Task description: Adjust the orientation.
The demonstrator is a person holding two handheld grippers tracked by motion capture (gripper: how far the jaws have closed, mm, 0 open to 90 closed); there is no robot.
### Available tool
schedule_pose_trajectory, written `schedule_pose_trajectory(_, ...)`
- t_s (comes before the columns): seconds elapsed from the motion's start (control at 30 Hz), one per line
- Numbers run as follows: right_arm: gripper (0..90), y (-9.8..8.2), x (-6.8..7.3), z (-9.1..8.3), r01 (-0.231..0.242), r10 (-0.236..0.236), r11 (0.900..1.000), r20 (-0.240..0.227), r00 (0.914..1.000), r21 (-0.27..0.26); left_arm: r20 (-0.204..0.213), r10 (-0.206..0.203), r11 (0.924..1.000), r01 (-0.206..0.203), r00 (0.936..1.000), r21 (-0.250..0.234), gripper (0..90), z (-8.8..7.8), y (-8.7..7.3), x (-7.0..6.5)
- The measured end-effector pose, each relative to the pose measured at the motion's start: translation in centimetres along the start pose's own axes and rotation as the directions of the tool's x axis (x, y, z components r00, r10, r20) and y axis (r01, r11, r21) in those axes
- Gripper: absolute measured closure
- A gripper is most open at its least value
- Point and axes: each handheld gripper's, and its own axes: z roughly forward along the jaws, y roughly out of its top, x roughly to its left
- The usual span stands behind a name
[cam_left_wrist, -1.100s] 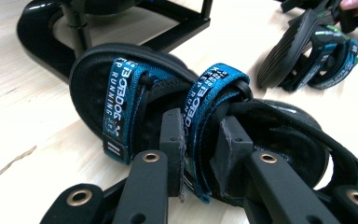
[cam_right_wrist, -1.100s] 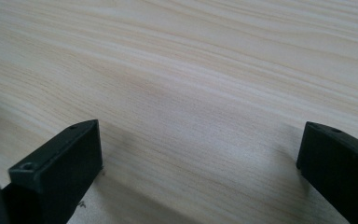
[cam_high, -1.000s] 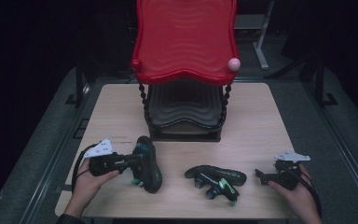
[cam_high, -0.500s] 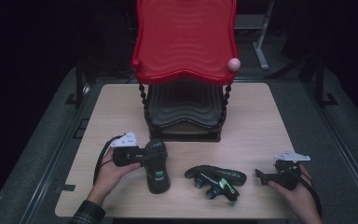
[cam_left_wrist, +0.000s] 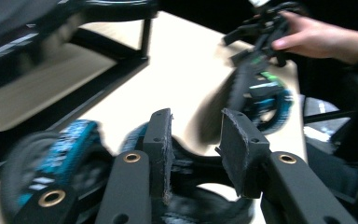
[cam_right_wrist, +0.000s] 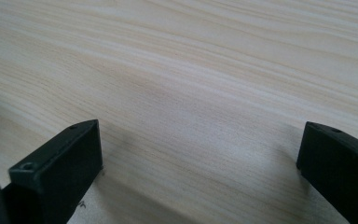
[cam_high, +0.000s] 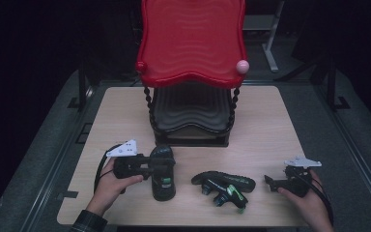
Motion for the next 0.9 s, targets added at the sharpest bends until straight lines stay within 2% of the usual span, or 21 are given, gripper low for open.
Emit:
schedule_pose_trajectory(0.13, 0.0, 0.0, 0.0, 0.0, 0.0, 0.0, 1.0, -0.001, 1.0, 0.001, 0.045, 0.002, 0.9999, -0.001, 0.999, -0.016, 64.1, 0.0, -0.1, -1.2)
schedule_pose_trajectory(0.27, 0.0, 0.0, 0.0, 0.0, 0.001, -0.001, 1.0, -0.001, 1.0, 0.001, 0.06, 0.019, 0.9997, -0.02, 0.998, 0.012, 67.5, 0.4, -0.7, -2.2)
schedule_pose_trajectory(0.37, 0.0, 0.0, 0.0, 0.0, 0.002, -0.002, 1.0, -0.001, 1.0, 0.001, 0.071, 0.028, 0.9993, -0.03, 0.9971, 0.024, 79.9, 0.4, -0.9, -2.3)
schedule_pose_trajectory(0.4, 0.0, 0.0, 0.0, 0.0, 0.002, -0.002, 1.0, -0.001, 1.0, 0.0, 0.075, 0.026, 0.9994, -0.027, 0.9969, 0.02, 85.7, 0.3, -0.9, -2.3)
schedule_pose_trajectory(0.47, 0.0, 0.0, 0.0, 0.0, 0.002, -0.002, 1.0, -0.001, 1.0, 0.0, 0.085, 0.006, 0.9998, -0.007, 0.9963, 0.017, 90.0, 0.0, -0.8, -2.3)
schedule_pose_trajectory(0.6, 0.0, 0.0, 0.0, 0.0, 0.003, -0.003, 1.0, -0.001, 1.0, 0.0, 0.099, 0.005, 0.9999, -0.007, 0.9951, 0.016, 90.0, -0.7, -0.7, -2.7)
schedule_pose_trajectory(0.67, 0.0, 0.0, 0.0, 0.0, 0.002, -0.002, 1.0, -0.001, 1.0, 0.0, 0.081, 0.013, 0.9998, -0.014, 0.9966, 0.015, 90.0, -0.9, -0.9, -2.8)
schedule_pose_trajectory(0.7, 0.0, 0.0, 0.0, 0.0, 0.003, -0.003, 1.0, -0.001, 1.0, 0.0, 0.075, 0.013, 0.9999, -0.014, 0.9971, 0.007, 88.4, -0.9, -0.9, -2.8)
schedule_pose_trajectory(0.77, 0.0, 0.0, 0.0, 0.0, 0.003, -0.003, 1.0, -0.001, 1.0, 0.0, 0.057, 0.007, 1.0, -0.008, 0.9983, 0.003, 75.1, -0.7, -1.0, -2.7)
schedule_pose_trajectory(0.9, 0.0, 0.0, 0.0, 0.0, 0.002, -0.002, 1.0, -0.001, 1.0, 0.0, 0.061, 0.012, 0.9999, -0.013, 0.998, 0.006, 68.9, 0.0, -1.2, -2.5)
